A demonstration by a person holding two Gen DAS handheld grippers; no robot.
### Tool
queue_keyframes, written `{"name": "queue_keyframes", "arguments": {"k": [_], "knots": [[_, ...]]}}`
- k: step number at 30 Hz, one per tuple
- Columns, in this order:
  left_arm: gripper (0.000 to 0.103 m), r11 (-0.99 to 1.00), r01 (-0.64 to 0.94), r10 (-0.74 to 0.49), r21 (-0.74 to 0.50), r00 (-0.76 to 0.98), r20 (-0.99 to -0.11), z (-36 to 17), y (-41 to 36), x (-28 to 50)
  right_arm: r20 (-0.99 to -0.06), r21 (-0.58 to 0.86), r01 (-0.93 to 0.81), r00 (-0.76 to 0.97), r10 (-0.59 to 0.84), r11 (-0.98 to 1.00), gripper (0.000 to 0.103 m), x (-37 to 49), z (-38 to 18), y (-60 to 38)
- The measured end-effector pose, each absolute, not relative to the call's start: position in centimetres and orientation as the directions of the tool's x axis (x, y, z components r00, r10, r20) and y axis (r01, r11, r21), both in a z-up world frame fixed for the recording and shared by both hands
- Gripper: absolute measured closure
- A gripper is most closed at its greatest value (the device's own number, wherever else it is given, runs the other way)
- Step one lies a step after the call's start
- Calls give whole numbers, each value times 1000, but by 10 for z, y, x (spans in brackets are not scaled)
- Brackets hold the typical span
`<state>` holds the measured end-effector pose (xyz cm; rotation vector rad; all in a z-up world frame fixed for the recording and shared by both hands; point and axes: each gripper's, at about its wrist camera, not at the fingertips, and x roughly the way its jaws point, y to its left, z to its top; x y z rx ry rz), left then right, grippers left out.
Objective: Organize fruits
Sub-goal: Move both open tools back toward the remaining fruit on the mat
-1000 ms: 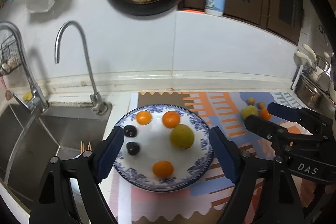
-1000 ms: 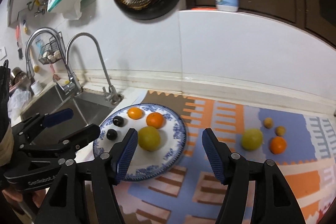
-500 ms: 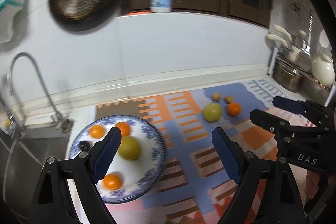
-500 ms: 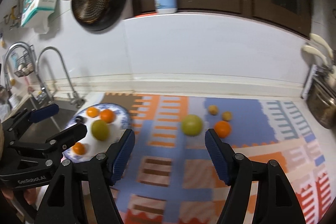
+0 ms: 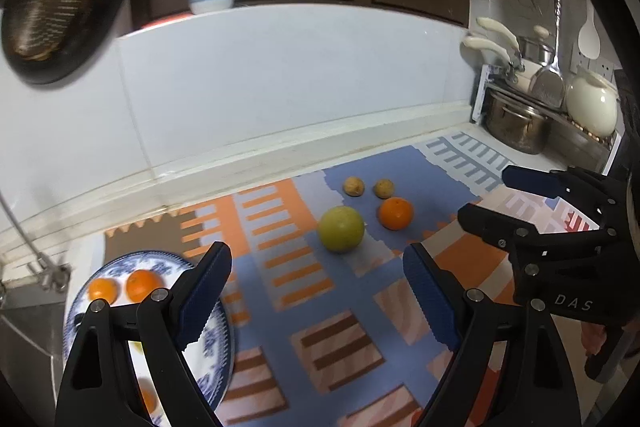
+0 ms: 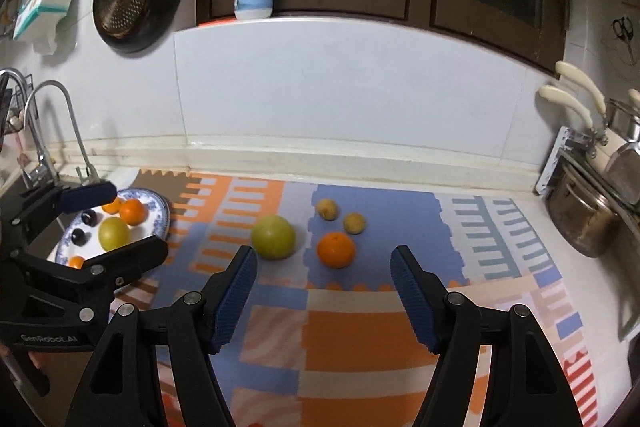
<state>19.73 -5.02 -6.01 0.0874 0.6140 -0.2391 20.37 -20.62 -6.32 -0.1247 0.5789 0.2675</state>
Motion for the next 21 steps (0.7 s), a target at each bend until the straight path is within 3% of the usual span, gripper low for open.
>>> {"name": "queue_keyframes", "arguments": {"k": [4, 21], "knots": [[16, 963, 267, -201, 20, 770, -606, -73, -61, 216, -584, -38, -313, 778, 233, 949, 33, 220, -76, -209], [35, 941, 332, -200, 62, 696, -690, -122, -92, 281, -680, -64, -440, 676, 283, 896, 40, 286, -132, -212]]}}
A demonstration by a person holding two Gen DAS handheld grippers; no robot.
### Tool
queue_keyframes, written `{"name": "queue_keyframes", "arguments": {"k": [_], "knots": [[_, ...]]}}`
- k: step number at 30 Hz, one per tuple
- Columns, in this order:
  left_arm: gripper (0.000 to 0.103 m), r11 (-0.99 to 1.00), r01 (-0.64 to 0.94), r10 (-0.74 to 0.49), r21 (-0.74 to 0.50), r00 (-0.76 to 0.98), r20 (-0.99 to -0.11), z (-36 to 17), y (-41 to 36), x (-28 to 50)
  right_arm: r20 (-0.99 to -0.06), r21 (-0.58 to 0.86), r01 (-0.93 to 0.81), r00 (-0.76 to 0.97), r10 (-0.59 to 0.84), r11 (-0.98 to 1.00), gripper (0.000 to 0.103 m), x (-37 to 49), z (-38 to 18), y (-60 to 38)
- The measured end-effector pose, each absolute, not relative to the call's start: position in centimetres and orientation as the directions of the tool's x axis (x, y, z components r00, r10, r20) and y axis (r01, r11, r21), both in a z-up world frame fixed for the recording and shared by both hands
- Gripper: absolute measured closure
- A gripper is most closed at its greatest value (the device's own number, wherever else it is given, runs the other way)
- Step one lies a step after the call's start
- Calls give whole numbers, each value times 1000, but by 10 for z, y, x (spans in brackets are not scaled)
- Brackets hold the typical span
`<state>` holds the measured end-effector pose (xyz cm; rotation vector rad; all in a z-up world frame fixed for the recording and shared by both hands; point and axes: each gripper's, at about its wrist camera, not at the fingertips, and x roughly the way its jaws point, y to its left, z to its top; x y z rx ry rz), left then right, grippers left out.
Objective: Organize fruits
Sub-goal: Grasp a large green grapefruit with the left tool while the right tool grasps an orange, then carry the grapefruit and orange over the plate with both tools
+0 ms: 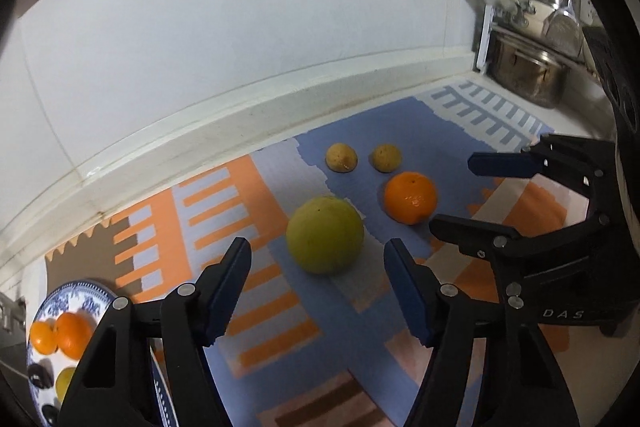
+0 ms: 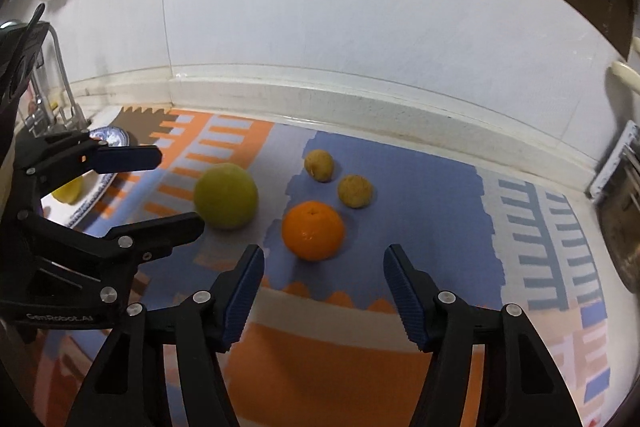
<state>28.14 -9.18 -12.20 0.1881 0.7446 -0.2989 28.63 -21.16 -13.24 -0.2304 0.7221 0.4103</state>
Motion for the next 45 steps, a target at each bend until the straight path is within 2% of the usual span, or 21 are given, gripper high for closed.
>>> {"name": "queue_keyframes", "arguments": {"k": [11, 13, 20, 29, 45], "knots": [[44, 931, 362, -217, 48, 655, -723, -139, -95, 302, -722, -3, -512, 595, 352, 859, 53, 318, -154, -206], [45, 930, 365, -224, 37, 645, -731, -141, -96, 306, -725, 10, -525, 583, 368, 851, 60, 320, -155, -205], [54, 924, 381, -243, 17, 623, -743, -143, -99, 311, -718, 20, -507, 593, 365, 862, 61, 322, -154, -210], [55, 931, 365, -230, 17, 622, -748, -143, -101, 312, -713, 7, -459, 620, 326, 889, 61, 313, -151, -220], [55, 957, 290, -215, -3, 701, -680, -99, -71, 244, -668, 66, -435, 649, 364, 898, 61, 265, -120, -214]]}}
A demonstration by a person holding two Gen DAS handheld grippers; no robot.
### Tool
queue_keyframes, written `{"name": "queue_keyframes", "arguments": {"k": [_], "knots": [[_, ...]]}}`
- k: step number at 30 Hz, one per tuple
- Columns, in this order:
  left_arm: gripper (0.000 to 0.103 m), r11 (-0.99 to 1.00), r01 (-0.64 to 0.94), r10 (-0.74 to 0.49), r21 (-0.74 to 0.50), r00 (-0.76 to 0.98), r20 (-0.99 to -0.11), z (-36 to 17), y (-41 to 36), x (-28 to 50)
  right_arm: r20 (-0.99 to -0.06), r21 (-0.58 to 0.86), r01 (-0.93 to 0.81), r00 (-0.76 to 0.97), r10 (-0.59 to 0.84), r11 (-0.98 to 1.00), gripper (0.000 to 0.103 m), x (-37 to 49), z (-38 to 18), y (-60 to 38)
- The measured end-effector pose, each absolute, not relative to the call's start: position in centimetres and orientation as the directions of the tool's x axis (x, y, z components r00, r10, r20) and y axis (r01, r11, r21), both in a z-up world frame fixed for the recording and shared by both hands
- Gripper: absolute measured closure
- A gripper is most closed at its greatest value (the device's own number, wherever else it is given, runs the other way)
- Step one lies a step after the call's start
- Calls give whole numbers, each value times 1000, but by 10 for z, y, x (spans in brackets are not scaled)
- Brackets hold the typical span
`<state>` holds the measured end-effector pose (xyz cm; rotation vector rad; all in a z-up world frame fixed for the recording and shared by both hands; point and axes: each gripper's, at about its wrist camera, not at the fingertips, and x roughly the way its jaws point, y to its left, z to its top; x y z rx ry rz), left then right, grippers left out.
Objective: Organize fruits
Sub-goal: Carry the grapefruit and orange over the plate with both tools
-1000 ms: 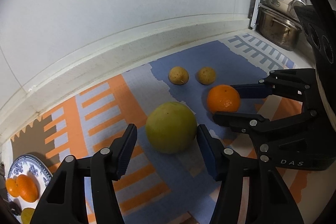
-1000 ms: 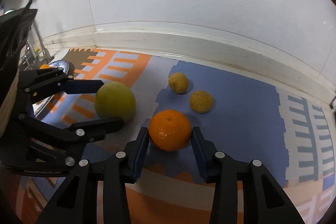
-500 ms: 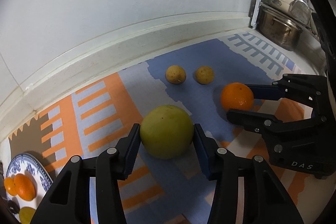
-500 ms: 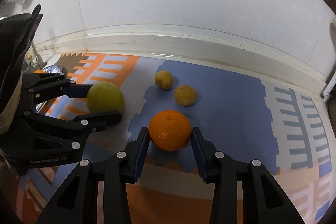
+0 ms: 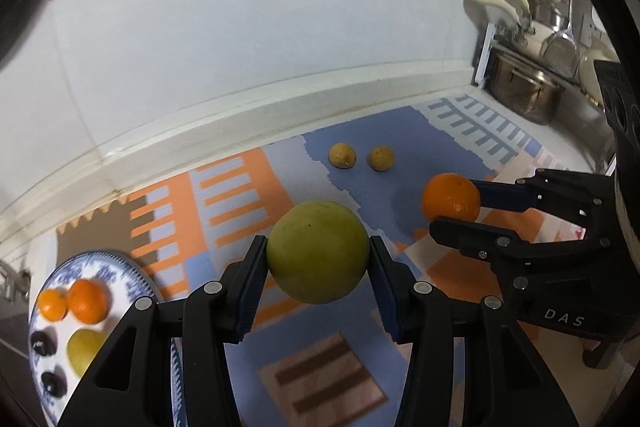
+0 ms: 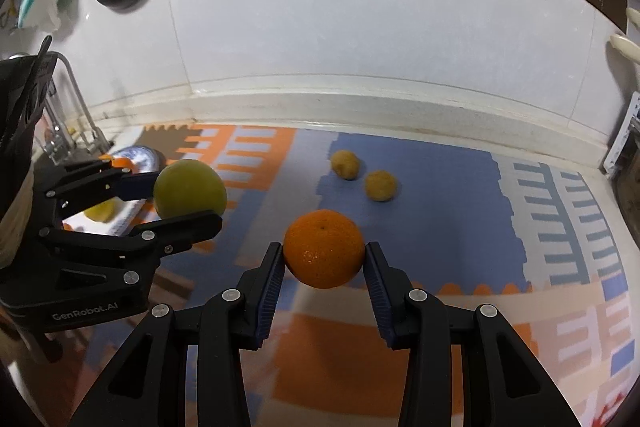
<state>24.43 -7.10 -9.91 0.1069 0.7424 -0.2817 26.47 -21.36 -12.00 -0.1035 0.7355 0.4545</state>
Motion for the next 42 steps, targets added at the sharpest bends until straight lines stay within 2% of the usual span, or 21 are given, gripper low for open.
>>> {"name": "queue_keyframes", "arguments": {"k": [14, 26, 34, 42], "knots": [[55, 981, 190, -173, -36, 777, -606, -59, -15, 178, -580, 49, -486, 697, 421, 872, 61, 203, -72, -169], [55, 997, 81, -65, 3, 827, -559, -37, 39, 136, -544, 56, -557, 679, 493, 828, 61, 177, -54, -121], [55, 1000, -2, 8, 11, 829, -559, -36, 76, 120, -548, 58, -604, 646, 531, 795, 61, 172, -54, -85], [55, 999, -50, 44, 6, 806, -590, -50, 110, 118, -596, 81, -642, 582, 553, 763, 61, 174, -72, -47]]}}
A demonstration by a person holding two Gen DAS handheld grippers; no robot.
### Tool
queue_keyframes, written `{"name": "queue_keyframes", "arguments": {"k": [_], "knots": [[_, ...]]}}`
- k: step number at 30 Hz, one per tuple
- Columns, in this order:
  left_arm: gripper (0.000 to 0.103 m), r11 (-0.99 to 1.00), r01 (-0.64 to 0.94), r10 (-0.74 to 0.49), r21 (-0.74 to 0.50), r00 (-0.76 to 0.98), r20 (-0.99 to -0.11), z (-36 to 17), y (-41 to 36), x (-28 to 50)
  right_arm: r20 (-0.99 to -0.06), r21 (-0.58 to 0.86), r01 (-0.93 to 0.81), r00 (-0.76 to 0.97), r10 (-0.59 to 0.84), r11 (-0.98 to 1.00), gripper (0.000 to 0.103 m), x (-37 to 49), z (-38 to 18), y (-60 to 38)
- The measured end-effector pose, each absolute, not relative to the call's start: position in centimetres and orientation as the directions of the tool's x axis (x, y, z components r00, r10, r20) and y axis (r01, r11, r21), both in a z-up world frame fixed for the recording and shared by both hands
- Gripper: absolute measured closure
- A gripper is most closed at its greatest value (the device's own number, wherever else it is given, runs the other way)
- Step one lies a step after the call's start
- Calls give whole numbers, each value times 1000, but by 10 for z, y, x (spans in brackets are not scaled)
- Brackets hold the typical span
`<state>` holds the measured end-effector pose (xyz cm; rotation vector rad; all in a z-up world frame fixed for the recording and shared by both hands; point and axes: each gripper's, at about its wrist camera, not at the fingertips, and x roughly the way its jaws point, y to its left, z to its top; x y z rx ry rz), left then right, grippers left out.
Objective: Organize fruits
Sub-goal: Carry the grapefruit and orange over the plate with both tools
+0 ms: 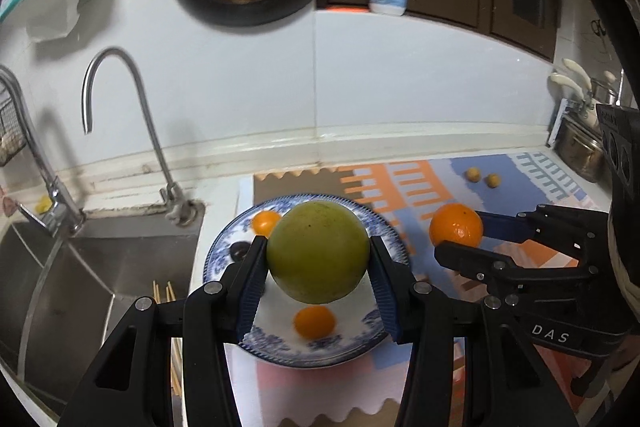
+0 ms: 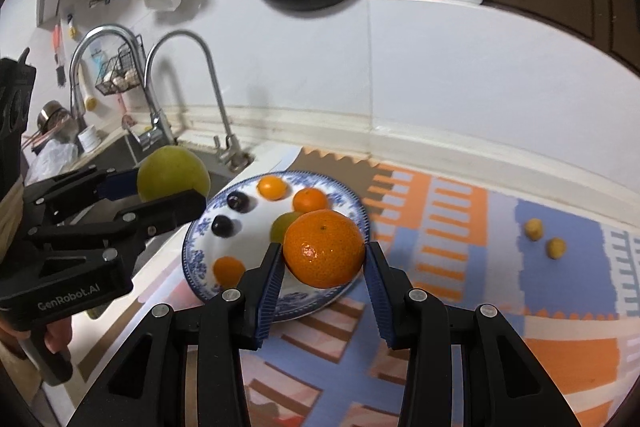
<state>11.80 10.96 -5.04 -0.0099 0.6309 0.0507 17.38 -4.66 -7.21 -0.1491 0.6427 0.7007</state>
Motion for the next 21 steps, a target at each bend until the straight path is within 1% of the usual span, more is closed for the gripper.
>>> {"name": "queue_keyframes", "arguments": {"k": [6, 15, 21], "knots": [[55, 999, -35, 31, 6, 784, -620, -69, 127, 128, -638, 89, -652, 544, 546, 753, 61, 176, -91, -24], [55, 1000, -3, -10, -16, 718, -696, -103, 148, 155, -709, 106, -650, 481, 516, 753, 61, 182, -124, 4], [55, 1000, 18, -20, -11, 688, -726, -113, 151, 168, -721, 110, -642, 473, 505, 758, 61, 185, -130, 13]]}}
